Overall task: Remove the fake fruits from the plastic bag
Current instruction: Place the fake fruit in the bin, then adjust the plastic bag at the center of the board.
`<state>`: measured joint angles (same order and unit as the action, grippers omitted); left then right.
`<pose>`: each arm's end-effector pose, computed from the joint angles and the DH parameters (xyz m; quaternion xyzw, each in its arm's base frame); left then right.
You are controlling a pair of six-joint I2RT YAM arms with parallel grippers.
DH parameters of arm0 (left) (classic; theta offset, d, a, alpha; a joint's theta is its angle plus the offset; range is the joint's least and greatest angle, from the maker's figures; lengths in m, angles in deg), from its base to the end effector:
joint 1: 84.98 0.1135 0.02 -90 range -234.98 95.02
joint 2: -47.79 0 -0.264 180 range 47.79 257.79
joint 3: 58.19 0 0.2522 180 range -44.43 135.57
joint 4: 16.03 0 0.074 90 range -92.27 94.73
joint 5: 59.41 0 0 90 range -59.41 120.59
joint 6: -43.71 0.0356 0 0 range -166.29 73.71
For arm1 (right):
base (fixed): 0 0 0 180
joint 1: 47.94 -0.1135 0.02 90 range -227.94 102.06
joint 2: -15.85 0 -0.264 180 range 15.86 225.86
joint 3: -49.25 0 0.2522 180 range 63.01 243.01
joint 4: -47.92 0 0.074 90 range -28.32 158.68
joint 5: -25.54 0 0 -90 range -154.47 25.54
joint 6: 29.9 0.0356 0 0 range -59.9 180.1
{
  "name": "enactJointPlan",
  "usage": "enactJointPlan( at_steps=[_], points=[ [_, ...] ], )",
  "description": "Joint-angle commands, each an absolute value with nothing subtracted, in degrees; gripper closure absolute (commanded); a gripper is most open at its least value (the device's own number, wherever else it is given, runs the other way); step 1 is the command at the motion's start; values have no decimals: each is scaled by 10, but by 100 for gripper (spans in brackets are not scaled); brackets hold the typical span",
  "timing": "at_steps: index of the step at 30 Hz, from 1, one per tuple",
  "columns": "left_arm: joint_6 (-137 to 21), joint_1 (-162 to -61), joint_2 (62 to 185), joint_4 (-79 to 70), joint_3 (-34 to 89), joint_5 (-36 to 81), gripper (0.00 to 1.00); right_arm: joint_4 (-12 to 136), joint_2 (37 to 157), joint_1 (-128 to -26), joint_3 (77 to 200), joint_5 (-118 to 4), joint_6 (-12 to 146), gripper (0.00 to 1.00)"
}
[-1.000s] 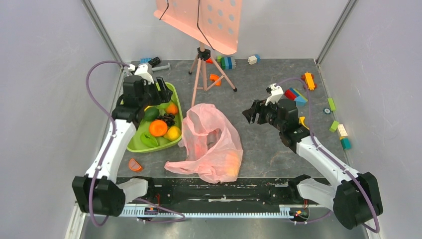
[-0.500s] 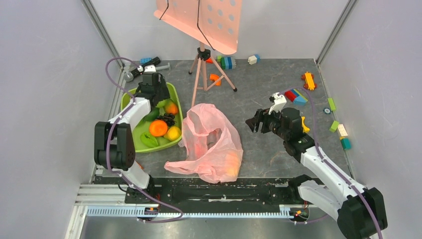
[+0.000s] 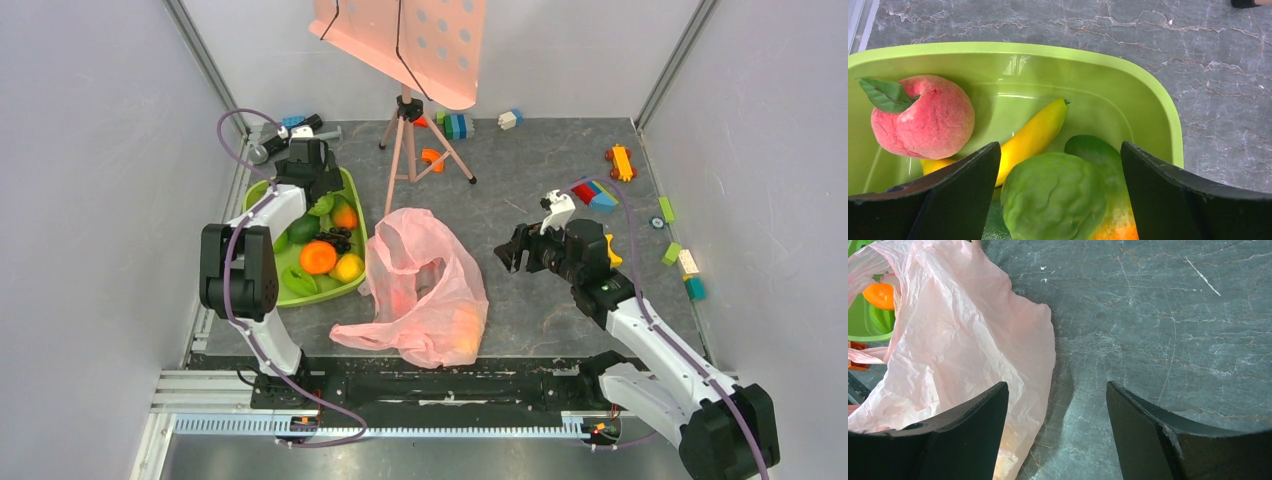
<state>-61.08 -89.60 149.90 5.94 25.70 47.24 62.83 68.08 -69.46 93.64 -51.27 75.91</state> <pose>0.3971 -0.0219 0.2230 -0.1403 0.8885 0.0592 0.4329 0.1908 0.0840 0.2458 -0.1047 0.8230 0.2667 0.4906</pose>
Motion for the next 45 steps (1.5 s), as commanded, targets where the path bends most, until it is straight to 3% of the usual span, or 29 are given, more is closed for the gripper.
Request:
enactJointPlan(
  at_steps=[1,8,13,21,32,37,41,45],
  points=[
    [-598,-889,1496,54,277,487,2,640,666,-692,947,-511,747,25],
    [-610,-887,1424,78,274,465,0,649,658,-694,970,-462,738,23],
    [-642,-887,1325,76,240,402,0,664,653,-720,1008,-460,766,13],
    [-697,-891,1156,54,131,302,0,720,712,-872,1103,-591,829,8],
    [-692,-890,1027,104,72,220,0,729,848,-953,1164,-713,875,11],
    [-683,-891,982,131,62,199,0,733,905,-970,1201,-718,866,24],
    [-685,-891,953,142,51,173,1,754,916,-975,1218,-710,844,55],
    [-686,-890,935,144,37,142,1,790,907,-975,1237,-724,802,77]
  ],
)
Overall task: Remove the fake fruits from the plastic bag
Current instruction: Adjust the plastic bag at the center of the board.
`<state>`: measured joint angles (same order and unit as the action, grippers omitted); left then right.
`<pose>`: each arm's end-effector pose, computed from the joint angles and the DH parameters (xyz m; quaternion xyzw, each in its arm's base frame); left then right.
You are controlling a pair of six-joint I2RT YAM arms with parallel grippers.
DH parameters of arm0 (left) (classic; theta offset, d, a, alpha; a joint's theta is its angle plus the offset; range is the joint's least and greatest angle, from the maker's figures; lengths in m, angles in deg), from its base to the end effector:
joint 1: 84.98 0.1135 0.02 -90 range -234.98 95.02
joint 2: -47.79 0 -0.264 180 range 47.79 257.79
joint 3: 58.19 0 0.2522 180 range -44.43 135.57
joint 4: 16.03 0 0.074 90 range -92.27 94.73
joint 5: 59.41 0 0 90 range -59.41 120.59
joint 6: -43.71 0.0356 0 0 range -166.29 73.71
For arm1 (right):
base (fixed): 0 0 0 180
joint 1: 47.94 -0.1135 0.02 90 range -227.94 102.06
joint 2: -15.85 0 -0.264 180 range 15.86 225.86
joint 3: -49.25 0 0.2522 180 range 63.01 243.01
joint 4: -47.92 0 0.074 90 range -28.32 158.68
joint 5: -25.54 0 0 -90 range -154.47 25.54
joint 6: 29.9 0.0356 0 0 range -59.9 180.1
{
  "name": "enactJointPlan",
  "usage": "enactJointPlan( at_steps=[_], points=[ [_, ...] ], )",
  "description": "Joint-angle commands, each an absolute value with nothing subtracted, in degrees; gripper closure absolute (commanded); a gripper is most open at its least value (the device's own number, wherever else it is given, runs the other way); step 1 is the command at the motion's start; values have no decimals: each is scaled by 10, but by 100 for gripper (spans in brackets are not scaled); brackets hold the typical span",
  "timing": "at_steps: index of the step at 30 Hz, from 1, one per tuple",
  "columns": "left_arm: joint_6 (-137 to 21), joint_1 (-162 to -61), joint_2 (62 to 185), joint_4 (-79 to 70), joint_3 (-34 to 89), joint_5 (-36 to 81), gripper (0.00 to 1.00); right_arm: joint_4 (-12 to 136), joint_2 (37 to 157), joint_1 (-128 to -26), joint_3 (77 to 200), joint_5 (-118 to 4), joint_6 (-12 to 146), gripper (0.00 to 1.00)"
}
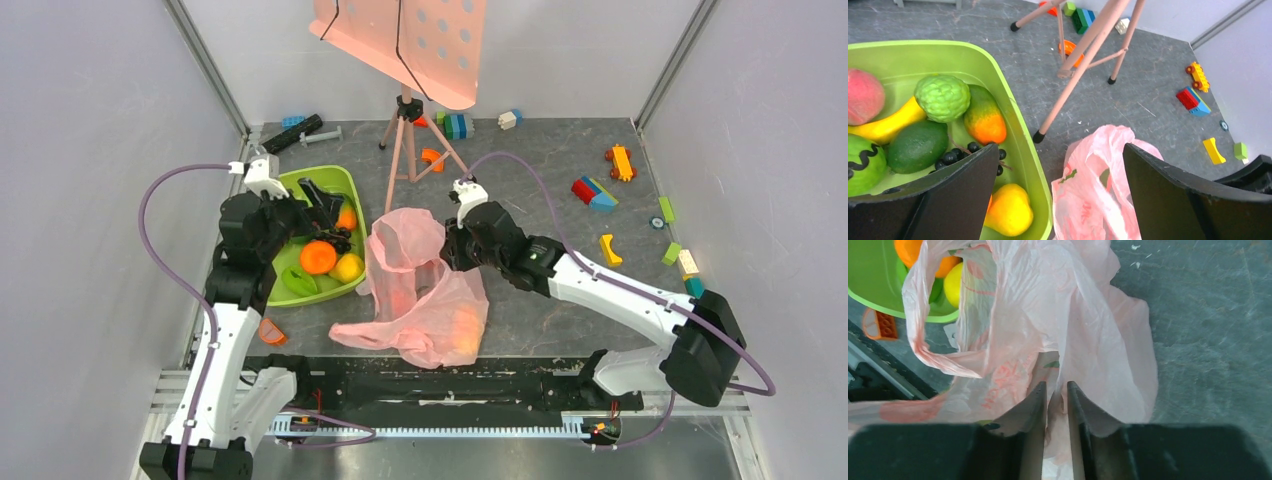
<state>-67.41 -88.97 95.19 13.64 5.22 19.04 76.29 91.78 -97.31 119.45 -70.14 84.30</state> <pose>0.1886 -0.0203 0.3517 -0.0550 0.7827 -0.2109 0.5830 0.1963 0.2234 0.2831 -0.1696 0.8661 0.2453 0.4011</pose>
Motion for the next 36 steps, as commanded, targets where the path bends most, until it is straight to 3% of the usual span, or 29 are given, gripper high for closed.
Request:
enactJointPlan(
  at_steps=[1,4,20,27,36],
  points=[
    [-685,-890,932,144,34,135,1,805,908,-975,1250,-725,787,84],
    [-688,-891,923,144,28,119,1,847,919,-976,1291,-711,736,100],
    [-666,-890,888,182,77,112,1,967,898,-973,1449,-605,284,100],
    [-648,-890,867,201,98,135,0,1053,919,-967,1510,-671,166,100],
    [-648,-890,865,203,92,129,0,1153,930,-969,1501,-522,-6,100]
  ],
)
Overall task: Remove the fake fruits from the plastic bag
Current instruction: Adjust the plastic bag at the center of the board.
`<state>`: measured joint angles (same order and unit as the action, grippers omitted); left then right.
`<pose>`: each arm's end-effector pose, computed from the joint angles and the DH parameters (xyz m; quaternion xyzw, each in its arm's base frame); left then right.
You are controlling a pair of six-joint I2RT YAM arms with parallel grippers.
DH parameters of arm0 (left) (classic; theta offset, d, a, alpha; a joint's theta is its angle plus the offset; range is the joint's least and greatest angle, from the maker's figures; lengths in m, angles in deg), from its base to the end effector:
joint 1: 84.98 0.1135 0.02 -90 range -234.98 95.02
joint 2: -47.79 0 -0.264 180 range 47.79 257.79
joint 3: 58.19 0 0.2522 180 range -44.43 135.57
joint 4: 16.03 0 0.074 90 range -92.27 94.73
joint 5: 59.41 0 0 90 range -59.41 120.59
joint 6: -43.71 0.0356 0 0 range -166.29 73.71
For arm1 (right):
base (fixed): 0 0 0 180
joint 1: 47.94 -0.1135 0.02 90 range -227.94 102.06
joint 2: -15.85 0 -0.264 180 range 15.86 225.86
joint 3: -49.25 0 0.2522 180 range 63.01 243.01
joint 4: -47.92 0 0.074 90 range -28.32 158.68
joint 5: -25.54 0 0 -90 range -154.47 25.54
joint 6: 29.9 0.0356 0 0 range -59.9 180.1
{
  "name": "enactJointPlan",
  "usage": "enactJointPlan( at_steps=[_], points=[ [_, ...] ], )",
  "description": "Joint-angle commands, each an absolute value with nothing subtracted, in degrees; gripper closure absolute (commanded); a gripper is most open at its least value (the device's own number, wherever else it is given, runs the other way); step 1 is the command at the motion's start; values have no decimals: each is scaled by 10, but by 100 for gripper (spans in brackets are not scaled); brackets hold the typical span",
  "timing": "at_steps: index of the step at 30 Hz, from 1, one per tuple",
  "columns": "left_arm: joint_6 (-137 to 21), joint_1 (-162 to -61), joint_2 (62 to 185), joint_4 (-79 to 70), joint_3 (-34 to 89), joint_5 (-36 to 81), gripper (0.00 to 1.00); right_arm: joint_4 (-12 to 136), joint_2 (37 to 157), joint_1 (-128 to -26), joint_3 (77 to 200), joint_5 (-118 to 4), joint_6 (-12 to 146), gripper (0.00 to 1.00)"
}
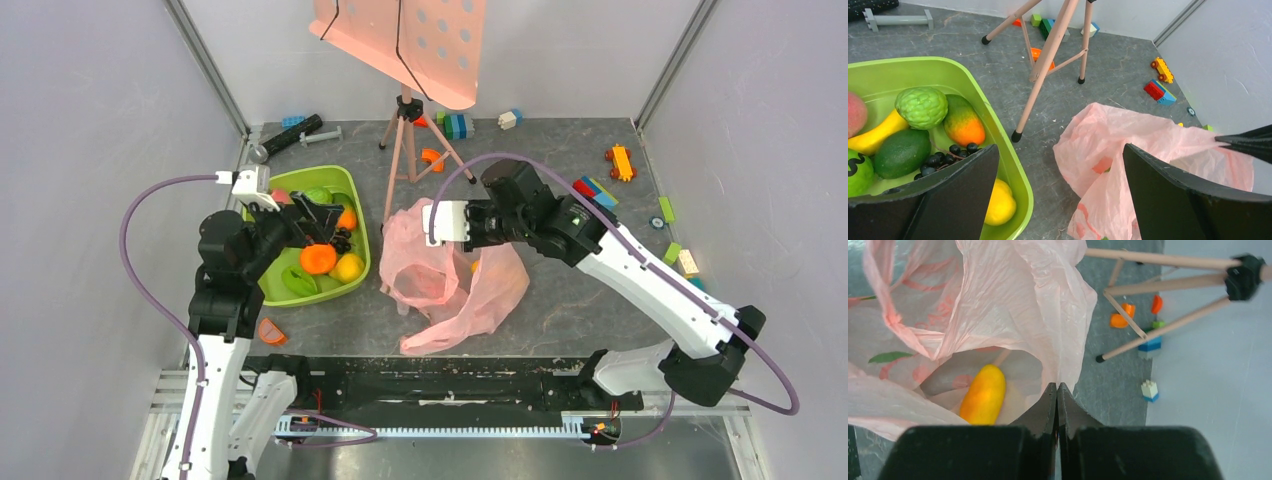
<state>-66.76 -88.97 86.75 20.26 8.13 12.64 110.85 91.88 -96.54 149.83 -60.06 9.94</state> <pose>0.1441 -0.0211 0.3787 -0.0072 0.7575 -0.2519 0.6023 0.1775 0.2055 0.4065 -0.6937 0.5730 0.0286 0.4355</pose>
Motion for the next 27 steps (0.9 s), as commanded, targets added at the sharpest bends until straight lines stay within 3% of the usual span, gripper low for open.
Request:
enactJointPlan(
  at_steps=[1,4,5,6,10,12,18,25,27],
  points=[
    [-650,-890,865,203,91,127,0,1151,936,-972,1497,-510,-20,100],
    [-654,-890,863,204,91,122,0,1135,962,-993,1497,-499,-63,100],
    [-654,-890,861,206,92,121,0,1125,969,-1000,1496,-502,-71,95],
    [-653,-890,860,209,93,120,0,1116,976,-1009,1493,-507,-76,78],
    [-639,-891,857,222,99,120,0,1067,974,-1038,1460,-525,-71,30],
    [-636,-890,859,224,99,120,0,1009,945,-1041,1422,-526,-43,24],
    [-651,-890,880,209,98,96,0,778,783,-1041,1267,-556,168,16],
    [-662,-890,899,181,91,54,0,720,719,-1041,1237,-604,530,40],
    [-658,-890,897,177,93,32,0,744,733,-1041,1237,-667,623,37]
  ],
)
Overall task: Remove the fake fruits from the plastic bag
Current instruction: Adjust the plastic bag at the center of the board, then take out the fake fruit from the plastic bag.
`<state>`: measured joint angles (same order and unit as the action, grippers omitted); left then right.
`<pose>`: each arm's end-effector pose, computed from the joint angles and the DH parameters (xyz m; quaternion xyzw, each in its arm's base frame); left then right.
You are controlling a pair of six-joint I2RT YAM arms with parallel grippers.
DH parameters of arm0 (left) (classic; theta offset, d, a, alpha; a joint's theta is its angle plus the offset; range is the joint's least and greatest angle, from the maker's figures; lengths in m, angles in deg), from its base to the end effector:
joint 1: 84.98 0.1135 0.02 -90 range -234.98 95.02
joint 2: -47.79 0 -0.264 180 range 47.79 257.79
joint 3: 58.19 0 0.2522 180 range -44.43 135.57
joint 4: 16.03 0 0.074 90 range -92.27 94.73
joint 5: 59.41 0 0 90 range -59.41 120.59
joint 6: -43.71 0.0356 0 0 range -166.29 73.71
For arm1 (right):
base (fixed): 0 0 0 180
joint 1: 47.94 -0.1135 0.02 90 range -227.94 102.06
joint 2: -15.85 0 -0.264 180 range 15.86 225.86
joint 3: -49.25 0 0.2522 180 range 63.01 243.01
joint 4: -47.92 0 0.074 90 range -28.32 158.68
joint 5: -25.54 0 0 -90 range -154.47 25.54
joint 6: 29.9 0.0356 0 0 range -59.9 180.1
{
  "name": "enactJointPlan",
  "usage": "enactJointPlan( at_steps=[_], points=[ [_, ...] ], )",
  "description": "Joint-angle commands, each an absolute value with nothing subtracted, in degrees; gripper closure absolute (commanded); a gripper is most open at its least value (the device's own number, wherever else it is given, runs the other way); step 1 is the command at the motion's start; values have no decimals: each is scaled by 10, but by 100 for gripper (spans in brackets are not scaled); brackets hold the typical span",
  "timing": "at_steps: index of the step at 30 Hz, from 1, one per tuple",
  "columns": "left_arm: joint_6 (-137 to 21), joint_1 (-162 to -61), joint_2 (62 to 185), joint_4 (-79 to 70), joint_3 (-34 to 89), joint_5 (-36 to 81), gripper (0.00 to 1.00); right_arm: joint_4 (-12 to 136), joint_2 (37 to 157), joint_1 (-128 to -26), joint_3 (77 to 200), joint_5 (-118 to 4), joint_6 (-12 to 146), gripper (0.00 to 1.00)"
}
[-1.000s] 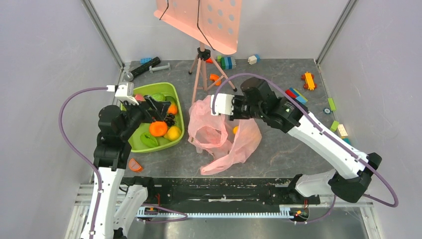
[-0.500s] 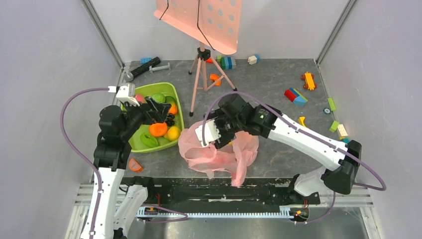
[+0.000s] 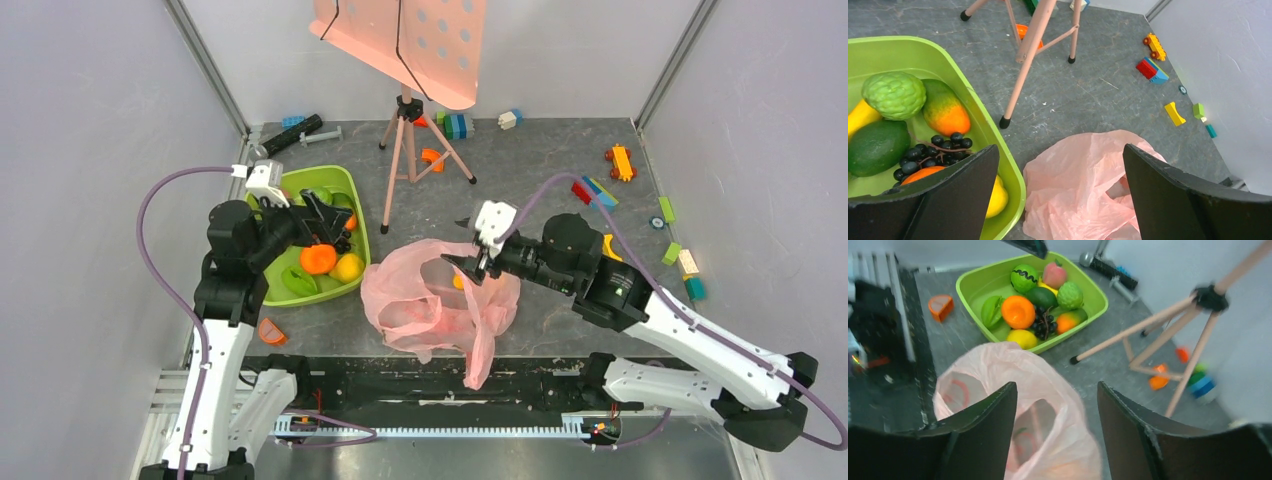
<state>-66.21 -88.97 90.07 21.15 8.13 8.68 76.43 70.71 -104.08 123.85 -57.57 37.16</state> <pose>0.1579 -0.0243 0.3695 0.0104 0.7780 -0.2720 0.5662 0.1154 0.1797 0.3979 -0.5125 0.5594 0.2294 0.6097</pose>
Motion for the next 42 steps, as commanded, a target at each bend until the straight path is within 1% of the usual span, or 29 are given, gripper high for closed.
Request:
enactJointPlan(
  at_steps=[1,3,5,8,12,15,16,18,19,23,24,25,29,30,34,39,42],
  points=[
    [-657,-891,893,171,91,22,0,761,745,-1041,1238,-691,666,35],
    [-661,-890,881,157,82,17,0,799,767,-1041,1239,-746,756,28],
    [-667,-890,871,150,78,12,0,817,783,-1041,1228,-760,815,24],
    [-672,-892,865,147,74,-3,0,817,786,-1041,1192,-784,859,17],
    [-681,-899,856,134,66,-25,0,844,778,-1041,1155,-851,878,15],
    [-684,-918,851,127,65,-34,0,848,777,-1041,1137,-845,874,16],
    [-684,-927,850,127,65,-33,0,845,779,-1041,1133,-833,870,19],
    [-683,-957,847,127,64,-26,0,846,786,-1041,1129,-823,866,30],
    [-683,-972,845,127,61,-20,0,848,787,-1041,1129,-825,865,39],
    [-680,-1059,836,127,47,16,2,857,777,-1041,1128,-849,858,67],
    [-678,-1085,836,127,45,25,4,859,773,-1040,1128,-853,855,68],
    [-678,-1111,837,127,40,33,5,859,770,-1040,1128,-854,851,72],
    [-669,-1202,843,126,16,55,10,859,760,-1038,1132,-846,838,96],
    [-667,-1224,847,122,8,56,12,855,757,-1037,1132,-837,835,100],
    [-657,-1312,870,97,-21,76,13,851,752,-1034,1141,-814,824,100],
    [-630,-1437,924,51,-57,165,10,844,744,-1021,1144,-780,824,100],
    [-625,-1465,968,-12,-88,194,10,836,745,-1012,1145,-750,826,100]
  ],
)
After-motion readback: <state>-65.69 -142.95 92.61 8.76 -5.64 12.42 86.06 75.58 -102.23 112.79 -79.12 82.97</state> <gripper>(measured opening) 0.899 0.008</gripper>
